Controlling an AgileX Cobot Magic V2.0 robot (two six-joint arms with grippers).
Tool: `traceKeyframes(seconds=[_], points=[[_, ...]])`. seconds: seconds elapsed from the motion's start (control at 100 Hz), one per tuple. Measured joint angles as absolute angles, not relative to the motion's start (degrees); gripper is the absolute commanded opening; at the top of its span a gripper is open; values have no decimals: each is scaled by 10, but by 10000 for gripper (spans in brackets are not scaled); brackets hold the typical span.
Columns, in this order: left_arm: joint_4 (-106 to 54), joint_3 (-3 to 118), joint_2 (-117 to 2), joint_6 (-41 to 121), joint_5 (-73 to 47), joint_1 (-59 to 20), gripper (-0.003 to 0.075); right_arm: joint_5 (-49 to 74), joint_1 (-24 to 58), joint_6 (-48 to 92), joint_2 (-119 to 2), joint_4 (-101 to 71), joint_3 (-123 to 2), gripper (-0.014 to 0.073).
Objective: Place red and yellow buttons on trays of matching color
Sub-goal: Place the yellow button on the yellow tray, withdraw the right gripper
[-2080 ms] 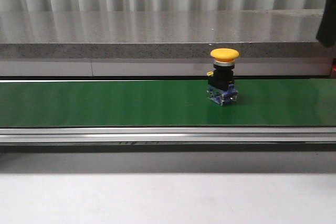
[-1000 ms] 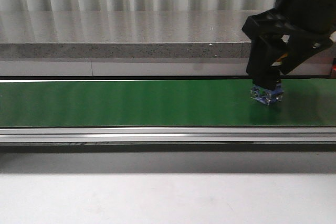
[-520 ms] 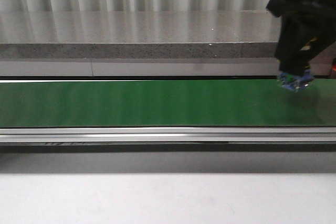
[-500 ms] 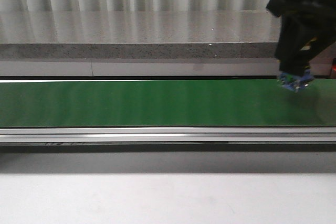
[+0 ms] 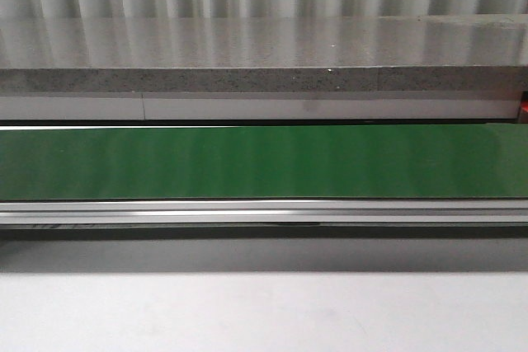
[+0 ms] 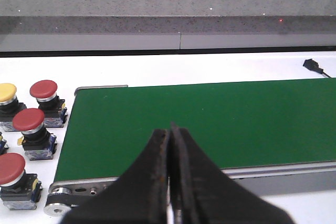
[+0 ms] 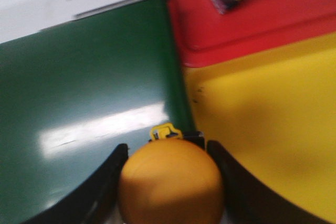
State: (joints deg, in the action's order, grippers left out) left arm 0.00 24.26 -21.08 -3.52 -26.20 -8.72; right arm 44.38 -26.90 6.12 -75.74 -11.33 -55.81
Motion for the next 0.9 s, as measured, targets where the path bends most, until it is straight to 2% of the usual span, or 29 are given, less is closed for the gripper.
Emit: traceKeyframes(seconds=[0.21,0.71,0.81,0.9], points=[[0,243,-211,-35,-262,-87,-20,353,-340,30,-760,-112,-513,193],[0,243,-211,-35,-262,-87,-20,290,-343,22,-896,-112,-512,200],[0,243,-211,-34,-262,-87,-20,286,-343,22,-907,-112,-512,251],[0,243,-211,-34,-262,-87,-20,285,-343,22,-916,-112,-512,346]])
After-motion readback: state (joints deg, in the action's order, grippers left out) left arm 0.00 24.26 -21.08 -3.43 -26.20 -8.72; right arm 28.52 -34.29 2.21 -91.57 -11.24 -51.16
